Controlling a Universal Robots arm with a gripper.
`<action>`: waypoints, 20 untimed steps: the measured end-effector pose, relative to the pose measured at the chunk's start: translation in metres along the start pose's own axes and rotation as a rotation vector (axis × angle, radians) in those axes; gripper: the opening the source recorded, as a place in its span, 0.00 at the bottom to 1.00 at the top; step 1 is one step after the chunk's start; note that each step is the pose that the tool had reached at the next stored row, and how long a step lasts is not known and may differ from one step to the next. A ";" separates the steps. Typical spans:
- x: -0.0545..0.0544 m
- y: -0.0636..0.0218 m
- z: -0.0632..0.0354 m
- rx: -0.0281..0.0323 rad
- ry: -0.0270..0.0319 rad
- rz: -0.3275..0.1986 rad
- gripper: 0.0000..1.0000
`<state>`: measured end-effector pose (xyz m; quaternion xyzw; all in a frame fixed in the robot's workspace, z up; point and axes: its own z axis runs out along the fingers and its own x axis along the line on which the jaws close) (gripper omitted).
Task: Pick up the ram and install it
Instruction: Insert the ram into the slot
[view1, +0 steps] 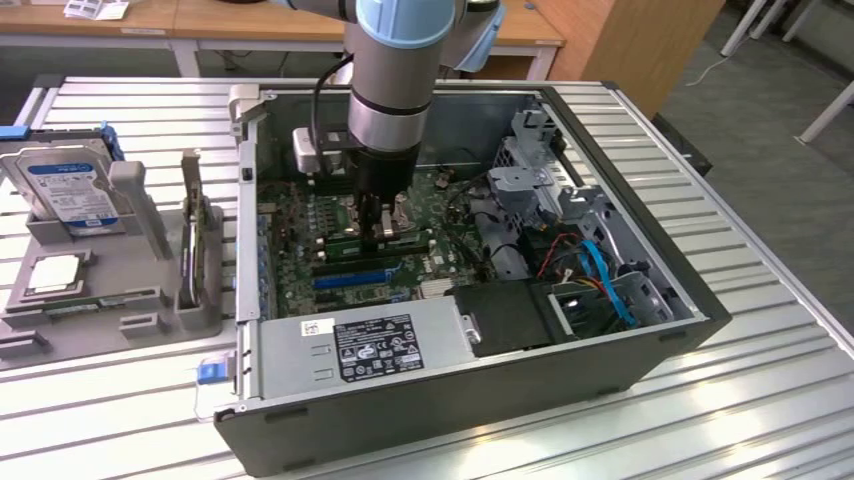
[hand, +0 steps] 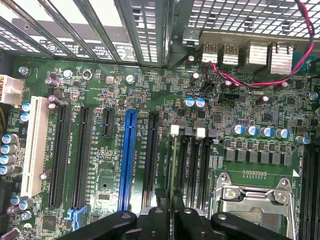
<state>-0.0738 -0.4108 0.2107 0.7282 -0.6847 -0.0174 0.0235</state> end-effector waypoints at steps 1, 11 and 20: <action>0.000 0.0000 0.0000 0.0001 0.0000 0.000 0.14; 0.000 0.0000 0.0000 0.0000 0.0000 0.000 0.14; 0.000 0.0000 0.0000 0.0000 0.0001 0.000 0.21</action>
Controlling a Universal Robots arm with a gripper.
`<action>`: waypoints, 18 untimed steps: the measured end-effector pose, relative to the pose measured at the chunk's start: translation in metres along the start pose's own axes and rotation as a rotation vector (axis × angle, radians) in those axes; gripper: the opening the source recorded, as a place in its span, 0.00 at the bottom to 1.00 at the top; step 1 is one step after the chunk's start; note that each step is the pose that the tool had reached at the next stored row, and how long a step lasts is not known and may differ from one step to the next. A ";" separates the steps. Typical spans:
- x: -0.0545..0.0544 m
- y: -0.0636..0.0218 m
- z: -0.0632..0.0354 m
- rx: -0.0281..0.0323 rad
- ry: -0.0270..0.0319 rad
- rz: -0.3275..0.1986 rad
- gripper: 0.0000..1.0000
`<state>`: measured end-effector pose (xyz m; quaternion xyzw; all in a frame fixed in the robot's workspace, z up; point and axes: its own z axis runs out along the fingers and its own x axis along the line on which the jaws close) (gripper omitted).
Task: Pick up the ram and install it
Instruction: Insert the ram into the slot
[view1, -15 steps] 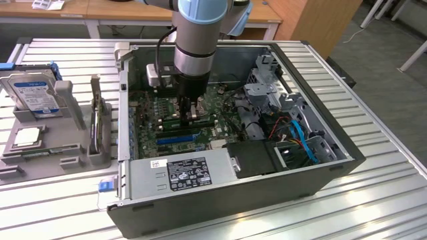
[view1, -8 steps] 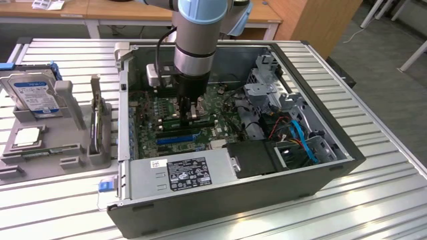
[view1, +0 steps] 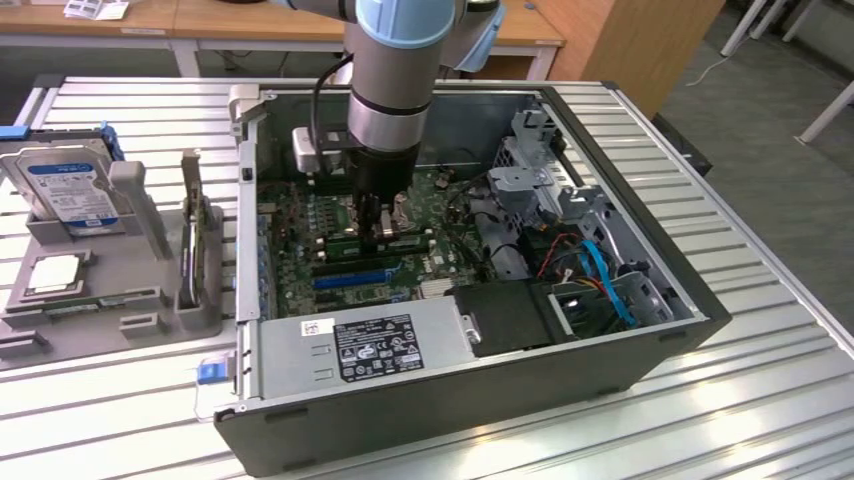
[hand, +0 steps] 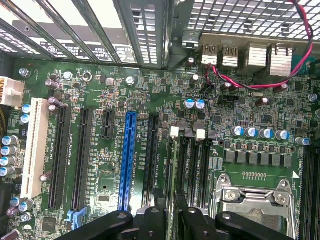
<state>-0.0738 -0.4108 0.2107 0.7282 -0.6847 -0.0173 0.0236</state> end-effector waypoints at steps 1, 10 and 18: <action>0.000 0.0000 0.0000 0.0000 -0.0001 0.000 0.21; 0.000 0.0001 -0.0011 0.0000 -0.0001 0.000 0.21; 0.000 0.0021 -0.0358 0.0001 -0.0002 0.000 0.21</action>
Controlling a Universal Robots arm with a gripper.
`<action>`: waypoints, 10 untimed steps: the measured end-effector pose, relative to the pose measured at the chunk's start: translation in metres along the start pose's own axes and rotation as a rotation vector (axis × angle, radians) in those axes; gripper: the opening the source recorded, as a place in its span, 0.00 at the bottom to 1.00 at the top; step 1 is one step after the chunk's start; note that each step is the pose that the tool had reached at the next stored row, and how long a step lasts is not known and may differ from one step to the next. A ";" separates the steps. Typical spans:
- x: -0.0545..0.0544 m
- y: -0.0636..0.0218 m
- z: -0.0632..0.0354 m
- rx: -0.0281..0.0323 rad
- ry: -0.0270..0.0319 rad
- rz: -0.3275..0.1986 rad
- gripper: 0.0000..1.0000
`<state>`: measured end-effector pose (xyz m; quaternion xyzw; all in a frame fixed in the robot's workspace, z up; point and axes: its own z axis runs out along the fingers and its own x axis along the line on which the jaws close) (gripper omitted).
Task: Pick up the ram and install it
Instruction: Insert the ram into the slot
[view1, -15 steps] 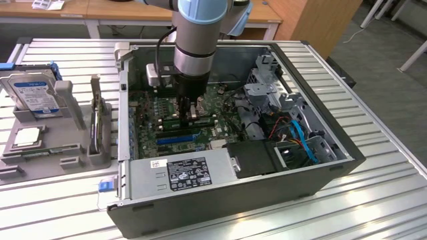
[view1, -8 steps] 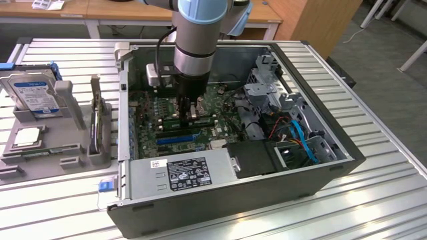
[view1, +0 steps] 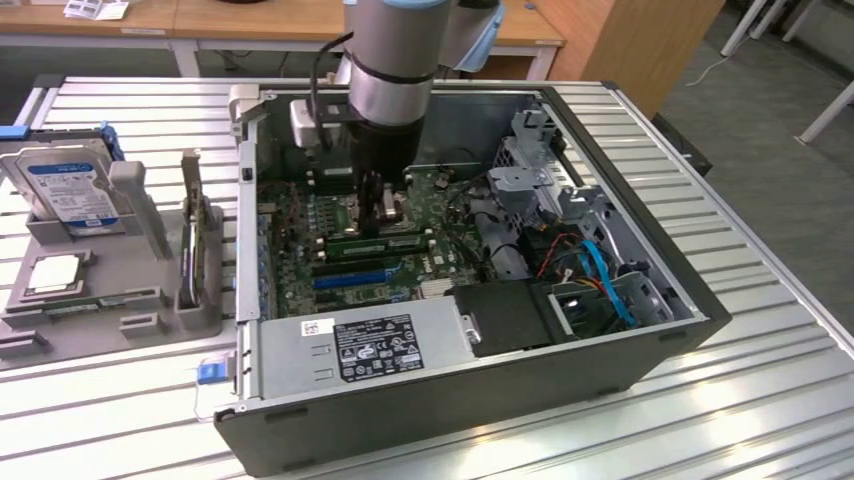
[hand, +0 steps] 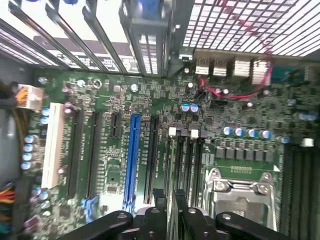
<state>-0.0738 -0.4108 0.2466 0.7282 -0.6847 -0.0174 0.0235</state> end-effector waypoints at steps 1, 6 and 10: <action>0.000 0.0003 -0.0045 -0.0001 0.0000 0.000 0.21; 0.000 0.0016 -0.0272 -0.0001 0.0000 0.001 0.21; 0.000 0.0022 -0.0396 0.0001 -0.0002 0.001 0.21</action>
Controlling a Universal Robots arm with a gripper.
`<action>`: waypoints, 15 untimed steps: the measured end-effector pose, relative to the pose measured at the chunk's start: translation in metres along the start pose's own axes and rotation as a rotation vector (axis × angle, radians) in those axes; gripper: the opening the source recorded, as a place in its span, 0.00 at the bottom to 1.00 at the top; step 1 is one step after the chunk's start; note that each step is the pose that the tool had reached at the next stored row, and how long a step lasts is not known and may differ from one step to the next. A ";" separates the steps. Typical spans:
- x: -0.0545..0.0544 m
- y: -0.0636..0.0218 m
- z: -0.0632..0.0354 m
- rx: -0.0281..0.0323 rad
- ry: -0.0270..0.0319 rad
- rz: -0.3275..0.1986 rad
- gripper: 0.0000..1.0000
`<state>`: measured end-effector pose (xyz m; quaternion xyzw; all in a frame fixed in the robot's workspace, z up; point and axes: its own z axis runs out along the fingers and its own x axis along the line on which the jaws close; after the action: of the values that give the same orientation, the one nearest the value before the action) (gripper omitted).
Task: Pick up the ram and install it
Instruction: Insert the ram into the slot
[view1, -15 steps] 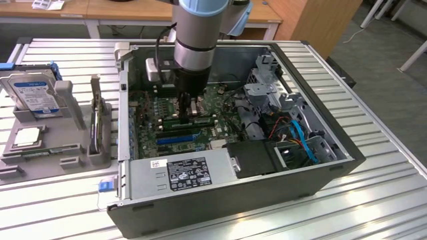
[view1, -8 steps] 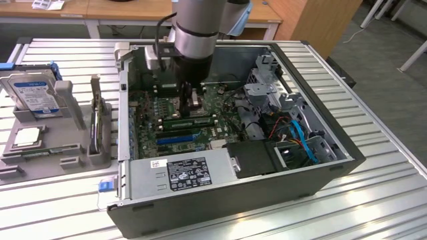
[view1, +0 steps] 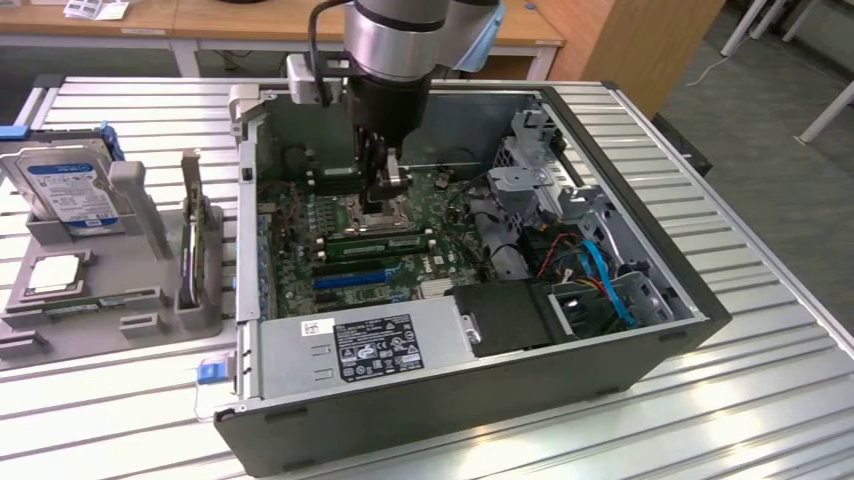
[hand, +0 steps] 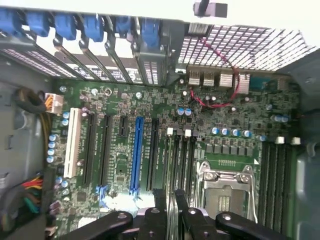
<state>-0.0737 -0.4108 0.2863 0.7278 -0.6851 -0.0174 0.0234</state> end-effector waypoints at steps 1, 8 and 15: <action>0.000 0.0000 0.0000 0.0000 0.0002 0.000 0.21; 0.002 -0.0248 -0.0019 -0.0005 0.0004 0.000 0.21; 0.003 -0.0378 -0.0029 -0.0005 0.0003 -0.001 0.21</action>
<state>-0.0356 -0.4114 0.2870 0.7280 -0.6849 -0.0175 0.0236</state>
